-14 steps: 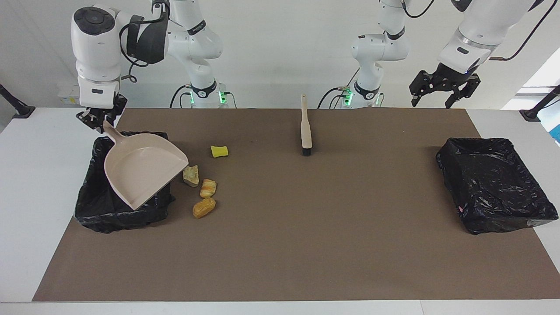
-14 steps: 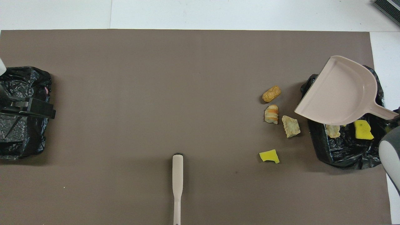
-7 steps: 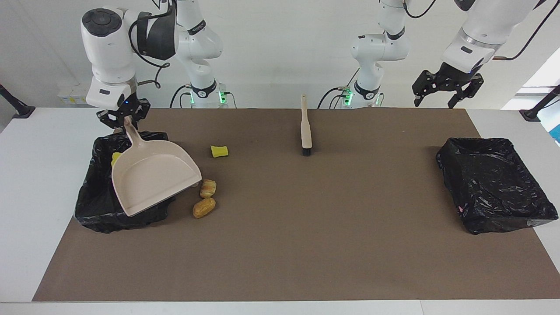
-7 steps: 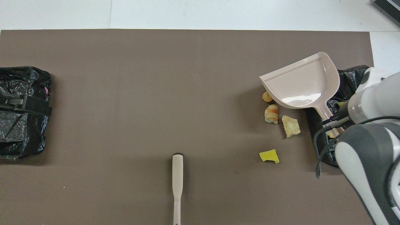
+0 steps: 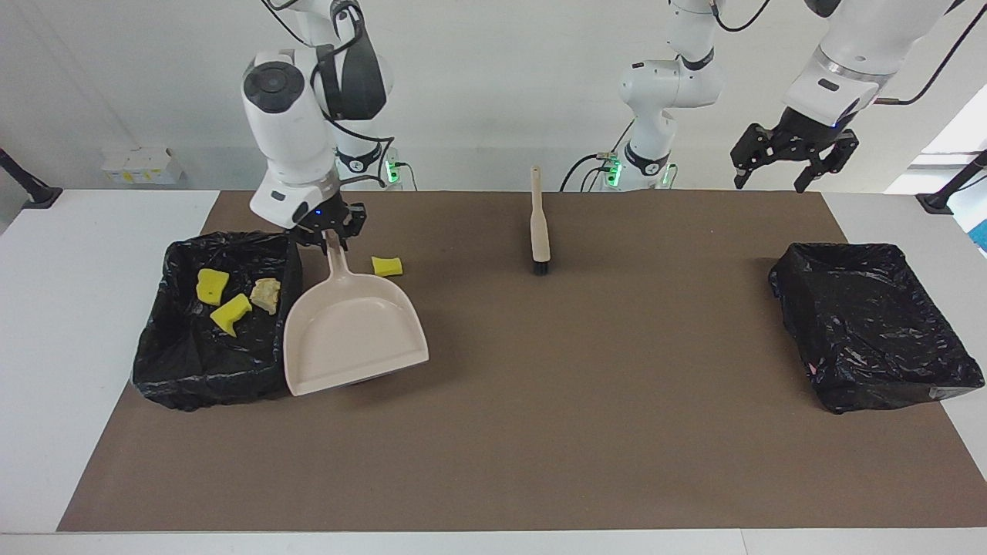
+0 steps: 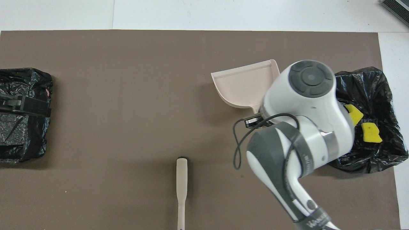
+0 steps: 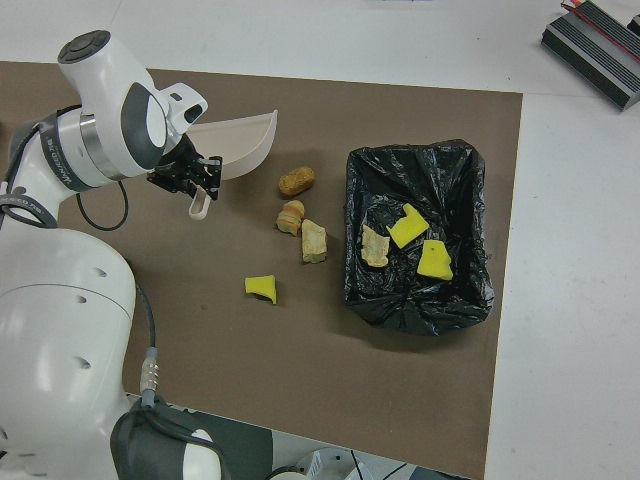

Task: Sweep and dump trash in bin
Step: 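Bring the dustpan back with the right gripper and set it down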

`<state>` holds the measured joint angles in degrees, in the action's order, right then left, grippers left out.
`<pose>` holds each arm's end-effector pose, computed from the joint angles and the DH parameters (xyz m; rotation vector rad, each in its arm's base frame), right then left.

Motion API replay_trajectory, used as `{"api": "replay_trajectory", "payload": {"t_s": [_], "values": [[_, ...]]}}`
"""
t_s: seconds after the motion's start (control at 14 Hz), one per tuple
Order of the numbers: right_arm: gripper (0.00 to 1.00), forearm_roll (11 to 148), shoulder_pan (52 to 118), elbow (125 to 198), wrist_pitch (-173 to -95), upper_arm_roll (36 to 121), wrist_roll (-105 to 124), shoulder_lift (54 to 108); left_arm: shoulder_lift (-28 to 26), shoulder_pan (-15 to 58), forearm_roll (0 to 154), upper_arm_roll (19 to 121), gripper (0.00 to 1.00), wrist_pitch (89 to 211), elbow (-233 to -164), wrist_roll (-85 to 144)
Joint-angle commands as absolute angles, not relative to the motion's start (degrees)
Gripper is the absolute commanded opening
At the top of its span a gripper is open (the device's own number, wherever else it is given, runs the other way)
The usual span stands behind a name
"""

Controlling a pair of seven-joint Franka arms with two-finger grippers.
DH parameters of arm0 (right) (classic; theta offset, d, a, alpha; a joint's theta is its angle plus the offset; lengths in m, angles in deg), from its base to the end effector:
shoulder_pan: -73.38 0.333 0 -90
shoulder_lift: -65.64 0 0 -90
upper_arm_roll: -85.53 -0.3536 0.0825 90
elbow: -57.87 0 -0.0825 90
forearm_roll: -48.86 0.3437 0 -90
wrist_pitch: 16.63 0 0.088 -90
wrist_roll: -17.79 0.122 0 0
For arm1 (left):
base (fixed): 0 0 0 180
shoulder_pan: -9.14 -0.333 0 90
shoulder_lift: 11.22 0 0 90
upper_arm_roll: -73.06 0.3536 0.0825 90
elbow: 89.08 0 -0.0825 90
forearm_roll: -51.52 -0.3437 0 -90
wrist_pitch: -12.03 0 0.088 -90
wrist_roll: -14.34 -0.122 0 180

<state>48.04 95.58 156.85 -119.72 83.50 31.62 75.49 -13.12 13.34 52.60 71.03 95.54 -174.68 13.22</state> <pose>0.5200 0.2310 0.5043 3.0851 0.2866 -0.1428 0.4877 -0.0561 0.6866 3.1176 -0.2035 -0.0064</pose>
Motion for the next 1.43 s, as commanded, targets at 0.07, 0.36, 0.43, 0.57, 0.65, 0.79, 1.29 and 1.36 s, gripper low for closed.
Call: {"api": "replay_trajectory", "payload": {"t_s": [0.07,0.36,0.43,0.57,0.65,0.79,1.29,1.36], "values": [[0.0,49.7,103.2,142.2,-121.1,83.8,47.7,88.2,-13.1,12.7,51.8,70.5,1.0,95.7,-173.9,13.0],[0.0,49.3,110.3,130.3,-125.5,84.0,58.9,101.4,-13.3,12.8,51.8,70.5,1.0,95.1,-174.2,12.4],[0.0,49.0,111.5,128.6,-126.7,84.3,60.8,103.6,-13.3,12.9,51.8,70.5,1.0,94.9,-174.2,12.4],[0.0,49.1,112.1,129.0,-128.0,84.0,61.7,104.1,-13.7,12.9,51.8,70.5,1.0,95.0,-174.7,12.4],[0.04,49.7,112.0,129.2,-128.1,84.0,61.8,103.9,-13.7,13.0,51.8,70.4,1.0,95.1,-174.8,12.4],[0.99,49.7,111.7,129.8,-128.0,84.0,62.1,103.6,-14.0,13.1,51.9,70.5,1.0,94.9,-175.4,12.3],[1.0,57.9,112.6,143.1,-127.2,84.0,62.6,91.4,-14.2,13.5,51.9,70.4,1.0,96.1,-175.7,12.2],[1.0,57.9,113.8,147.4,-127.8,84.0,64.4,88.4,-14.2,13.6,52.0,70.4,1.0,96.2,-176.1,12.2]]}}
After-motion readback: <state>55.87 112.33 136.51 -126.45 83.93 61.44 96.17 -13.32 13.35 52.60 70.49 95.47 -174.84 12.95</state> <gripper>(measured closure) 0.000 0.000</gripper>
